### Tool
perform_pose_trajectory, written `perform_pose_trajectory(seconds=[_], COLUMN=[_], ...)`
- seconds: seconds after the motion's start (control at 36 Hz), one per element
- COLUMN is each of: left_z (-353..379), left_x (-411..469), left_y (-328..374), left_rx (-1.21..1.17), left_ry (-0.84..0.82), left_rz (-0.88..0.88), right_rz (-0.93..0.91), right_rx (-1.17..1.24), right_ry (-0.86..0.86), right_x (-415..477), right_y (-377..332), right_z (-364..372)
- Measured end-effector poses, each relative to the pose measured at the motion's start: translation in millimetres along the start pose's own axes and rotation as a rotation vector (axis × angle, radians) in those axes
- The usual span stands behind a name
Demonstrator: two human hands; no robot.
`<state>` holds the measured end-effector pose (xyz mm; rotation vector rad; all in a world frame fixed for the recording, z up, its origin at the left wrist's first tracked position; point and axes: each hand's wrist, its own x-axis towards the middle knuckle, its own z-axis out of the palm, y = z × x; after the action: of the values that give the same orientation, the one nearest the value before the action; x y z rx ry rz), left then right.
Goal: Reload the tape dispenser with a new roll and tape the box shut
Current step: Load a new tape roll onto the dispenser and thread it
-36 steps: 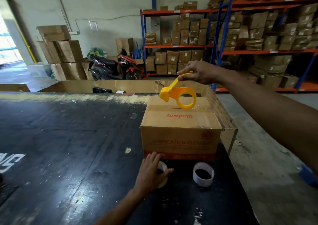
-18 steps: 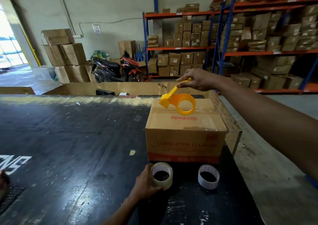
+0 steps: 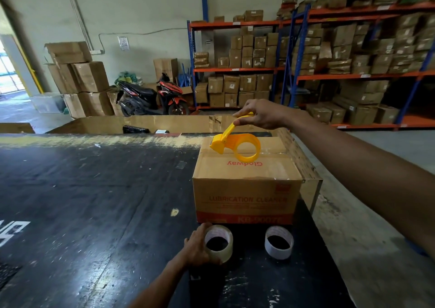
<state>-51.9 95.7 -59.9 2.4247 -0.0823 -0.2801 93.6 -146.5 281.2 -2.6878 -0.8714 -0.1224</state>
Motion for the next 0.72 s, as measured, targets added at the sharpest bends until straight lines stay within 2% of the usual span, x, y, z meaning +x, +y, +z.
perform_pose_trajectory(seconds=[0.14, 0.25, 0.42, 0.56, 0.72], left_z=[2.6, -12.4, -48.2, -65.4, -56.9], left_x=[-8.4, -14.9, 3.7, 18.7, 29.2], left_y=[2.1, 45.8, 127.4, 177.6, 203.9], left_rx=[-0.167, -0.227, -0.189, -0.236, -0.278], left_ry=[0.235, 0.494, 0.832, 0.884, 0.938], left_rz=[0.255, 0.456, 0.568, 0.585, 0.547], right_rz=[0.007, 0.011, -0.002, -0.024, -0.040], right_rx=[0.013, 0.038, 0.047, 0.055, 0.051], right_ry=[0.003, 0.015, 0.072, 0.064, 0.099], right_x=[-2.9, -3.3, -2.2, -4.4, -13.8], right_y=[4.2, 11.9, 14.2, 9.8, 9.7], right_z=[-1.0, -0.5, 0.6, 2.2, -4.4])
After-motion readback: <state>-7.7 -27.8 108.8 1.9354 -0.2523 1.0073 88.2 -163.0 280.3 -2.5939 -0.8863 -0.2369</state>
